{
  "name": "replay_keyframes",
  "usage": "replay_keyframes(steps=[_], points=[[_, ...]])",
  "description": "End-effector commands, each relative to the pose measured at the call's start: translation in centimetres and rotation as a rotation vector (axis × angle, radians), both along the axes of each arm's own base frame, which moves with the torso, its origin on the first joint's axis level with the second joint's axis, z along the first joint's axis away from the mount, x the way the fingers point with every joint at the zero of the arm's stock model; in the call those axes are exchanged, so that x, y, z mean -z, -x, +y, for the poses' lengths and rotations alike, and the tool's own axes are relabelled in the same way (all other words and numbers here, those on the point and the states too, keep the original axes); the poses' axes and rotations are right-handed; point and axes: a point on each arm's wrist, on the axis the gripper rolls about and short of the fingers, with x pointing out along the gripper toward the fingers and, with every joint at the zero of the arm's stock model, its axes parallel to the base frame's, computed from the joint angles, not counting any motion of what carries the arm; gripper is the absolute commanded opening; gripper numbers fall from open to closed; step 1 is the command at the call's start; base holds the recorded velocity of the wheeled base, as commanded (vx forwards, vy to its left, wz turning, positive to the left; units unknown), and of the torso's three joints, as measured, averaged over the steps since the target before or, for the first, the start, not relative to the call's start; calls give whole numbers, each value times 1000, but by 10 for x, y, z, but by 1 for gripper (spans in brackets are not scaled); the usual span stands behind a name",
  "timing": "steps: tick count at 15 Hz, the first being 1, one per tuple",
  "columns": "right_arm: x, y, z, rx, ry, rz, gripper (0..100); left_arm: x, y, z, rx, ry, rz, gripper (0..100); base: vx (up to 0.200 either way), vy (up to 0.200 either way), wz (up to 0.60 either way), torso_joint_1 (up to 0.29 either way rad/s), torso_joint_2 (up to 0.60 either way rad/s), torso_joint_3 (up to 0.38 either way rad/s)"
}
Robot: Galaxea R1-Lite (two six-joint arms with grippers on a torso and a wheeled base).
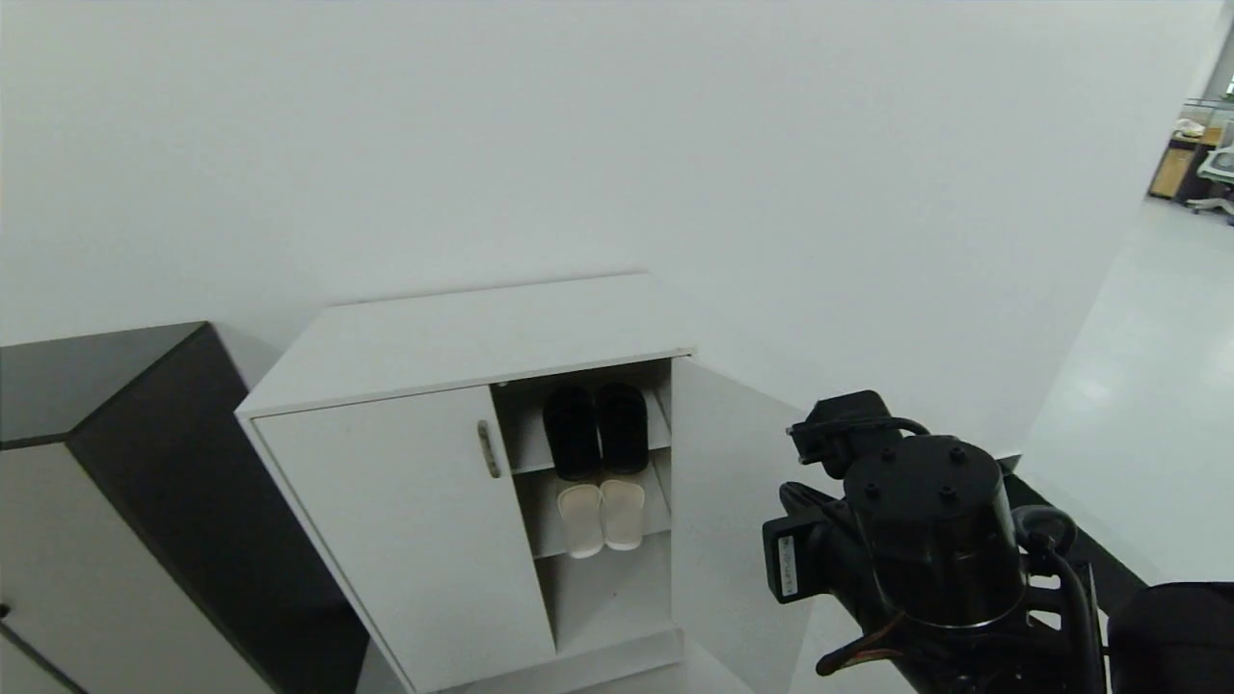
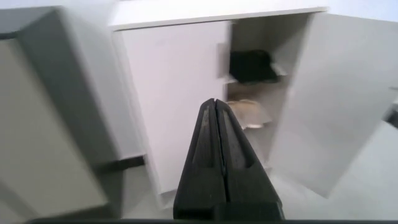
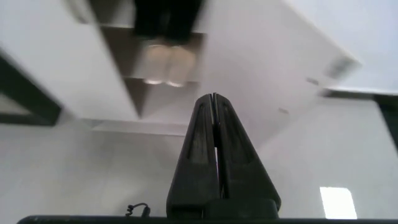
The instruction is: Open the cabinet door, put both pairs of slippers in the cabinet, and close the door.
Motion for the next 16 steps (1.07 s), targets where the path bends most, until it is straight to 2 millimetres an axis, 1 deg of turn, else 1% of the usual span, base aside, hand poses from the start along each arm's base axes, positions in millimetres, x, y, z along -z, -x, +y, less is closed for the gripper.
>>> replay_keyframes(steps=[1,2,4,5,6,7,9,11,12,15,16], points=[[-2,-8,-5,23,0,-5,0,0,0,0,0,-1,1,0,0,0,0,0,0,0],[-4,-14,-8,18,-16,-10,0,0,0,0,0,-1,1,0,0,0,0,0,0,0],[-18,-39,-20,-38,-81,-41,0,0,0,0,0,-1,1,0,0,0,0,0,0,0],[-25,-56,-25,-10,-98,-51,0,0,0,0,0,-1,0,0,0,0,0,0,0,0],[-28,-77,-30,43,-93,-48,0,0,0,0,0,-1,1,0,0,0,0,0,0,0],[-31,-93,-35,70,-92,-40,0,0,0,0,0,-1,0,0,0,0,0,0,0,0],[-33,-125,-47,88,-107,-17,0,0,0,0,0,1,1,0,0,0,0,0,0,0],[-27,-151,-54,128,-109,-14,0,0,0,0,0,1,0,0,0,0,0,0,0,0],[-24,-160,-56,138,-108,-13,0,0,0,0,0,-1,1,0,0,0,0,0,0,0],[-17,-174,-59,136,-112,-1,0,0,0,0,0,-1,1,0,-200,0,0,2,2,2],[-14,-177,-59,139,-111,1,0,0,0,0,0,1,3,0,0,0,0,0,0,0]])
